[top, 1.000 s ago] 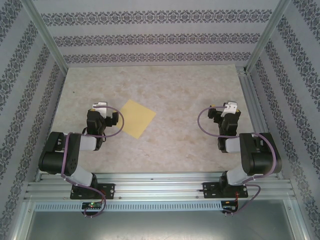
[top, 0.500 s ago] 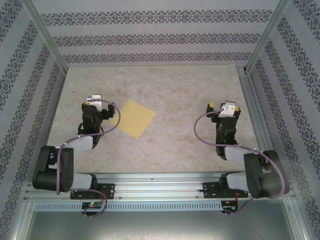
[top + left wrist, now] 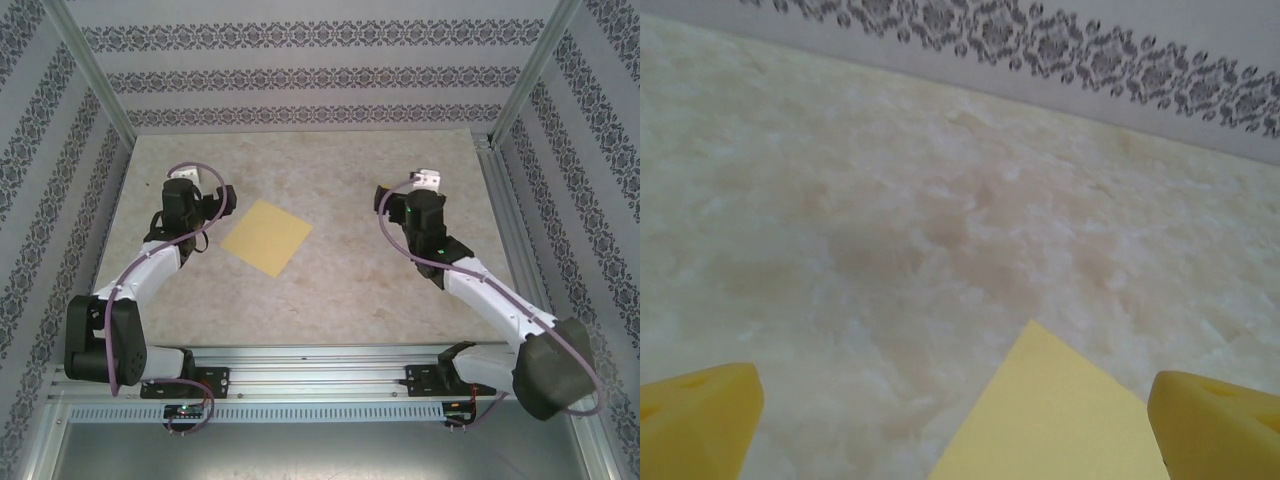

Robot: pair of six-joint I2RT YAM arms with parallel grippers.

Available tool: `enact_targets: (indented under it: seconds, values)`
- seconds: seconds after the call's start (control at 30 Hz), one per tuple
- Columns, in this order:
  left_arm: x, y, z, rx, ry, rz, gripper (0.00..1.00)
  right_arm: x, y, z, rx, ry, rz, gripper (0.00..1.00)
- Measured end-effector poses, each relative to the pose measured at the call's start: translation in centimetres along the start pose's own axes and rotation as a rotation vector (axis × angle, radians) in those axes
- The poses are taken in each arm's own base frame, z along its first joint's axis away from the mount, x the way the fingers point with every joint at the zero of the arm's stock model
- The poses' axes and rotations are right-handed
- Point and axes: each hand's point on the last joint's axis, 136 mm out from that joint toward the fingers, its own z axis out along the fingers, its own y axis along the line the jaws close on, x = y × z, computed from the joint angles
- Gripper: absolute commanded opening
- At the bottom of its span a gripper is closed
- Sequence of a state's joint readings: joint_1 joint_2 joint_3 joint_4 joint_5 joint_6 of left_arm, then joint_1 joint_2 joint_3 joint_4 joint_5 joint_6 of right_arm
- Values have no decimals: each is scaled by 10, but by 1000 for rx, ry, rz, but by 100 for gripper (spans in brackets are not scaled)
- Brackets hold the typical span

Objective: Fold a paper plane with a square sheet of paper (pick it up from the middle)

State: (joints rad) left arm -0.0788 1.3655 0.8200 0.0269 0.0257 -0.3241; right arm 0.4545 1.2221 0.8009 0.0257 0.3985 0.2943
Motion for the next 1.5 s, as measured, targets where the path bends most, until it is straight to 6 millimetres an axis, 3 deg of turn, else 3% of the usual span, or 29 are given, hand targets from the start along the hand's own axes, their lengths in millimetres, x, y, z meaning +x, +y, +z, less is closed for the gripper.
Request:
enact_targets:
  seconds: [0.23, 0.37, 0.53, 0.7, 0.9, 1.03, 1.23, 1.5]
  values:
    - [40, -1, 17, 9, 198, -67, 99, 25, 106, 30, -174, 180, -61, 98]
    - [55, 1, 18, 0, 264, -96, 99, 49, 150, 42, -242, 260, -100, 98]
    - [59, 3, 20, -26, 308, -129, 99, 83, 205, 54, -279, 344, -190, 98]
    - [67, 12, 23, -85, 353, -169, 99, 115, 248, 63, -288, 432, -276, 97]
    - [76, 30, 18, -188, 383, -220, 99, 147, 258, 84, -251, 556, -312, 88]
    - [77, 48, 14, -258, 374, -273, 99, 164, 257, 95, -226, 620, -333, 87]
    - [82, 58, 12, -296, 375, -310, 98, 184, 259, 113, -186, 680, -374, 87]
    - [90, 60, 10, -306, 389, -323, 98, 207, 237, 119, -91, 741, -453, 87]
